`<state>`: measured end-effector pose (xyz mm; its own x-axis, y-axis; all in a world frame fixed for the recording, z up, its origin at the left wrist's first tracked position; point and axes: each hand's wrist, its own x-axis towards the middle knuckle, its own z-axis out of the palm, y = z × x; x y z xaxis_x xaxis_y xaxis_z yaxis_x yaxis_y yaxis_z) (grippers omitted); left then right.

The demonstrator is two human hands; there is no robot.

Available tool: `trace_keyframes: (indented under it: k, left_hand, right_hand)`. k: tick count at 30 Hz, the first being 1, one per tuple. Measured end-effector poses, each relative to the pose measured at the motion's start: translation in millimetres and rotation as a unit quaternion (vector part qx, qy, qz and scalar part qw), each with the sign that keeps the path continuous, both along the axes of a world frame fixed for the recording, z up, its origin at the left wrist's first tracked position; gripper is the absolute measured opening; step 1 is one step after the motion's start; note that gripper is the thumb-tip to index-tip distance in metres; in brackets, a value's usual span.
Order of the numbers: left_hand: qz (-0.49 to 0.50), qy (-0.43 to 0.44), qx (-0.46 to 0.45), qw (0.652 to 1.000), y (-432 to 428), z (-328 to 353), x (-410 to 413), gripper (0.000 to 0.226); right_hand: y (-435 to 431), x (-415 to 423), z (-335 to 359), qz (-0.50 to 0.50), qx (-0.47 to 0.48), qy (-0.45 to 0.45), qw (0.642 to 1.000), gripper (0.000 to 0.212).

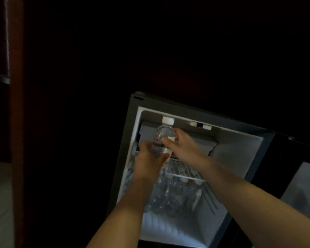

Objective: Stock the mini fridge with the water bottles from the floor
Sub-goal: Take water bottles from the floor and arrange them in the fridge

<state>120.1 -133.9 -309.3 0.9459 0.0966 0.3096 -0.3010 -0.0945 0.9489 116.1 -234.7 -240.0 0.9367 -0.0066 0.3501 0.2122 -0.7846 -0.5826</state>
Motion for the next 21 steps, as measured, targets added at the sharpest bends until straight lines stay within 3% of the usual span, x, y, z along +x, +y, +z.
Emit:
trace_keyframes:
  k: [4, 9, 16, 21]
  left_hand:
    - [0.024, -0.036, 0.002, 0.999, -4, -6, 6, 0.038]
    - [0.077, -0.029, 0.042, 0.996, -8, -18, 12, 0.041]
    - [0.042, 0.008, -0.005, 0.999, -13, -31, 17, 0.057]
    - [0.036, 0.021, 0.038, 0.998, -4, -36, 21, 0.061]
  right_hand:
    - [2, 19, -4, -0.001, 0.025, -0.015, 1.0, 0.031]
    - [9, 35, -5, -0.044, 0.045, -0.011, 0.998, 0.037]
    - [25, 53, -7, -0.049, 0.048, 0.012, 0.998, 0.038]
    - [36, 72, -12, -0.052, 0.053, 0.023, 0.997, 0.037]
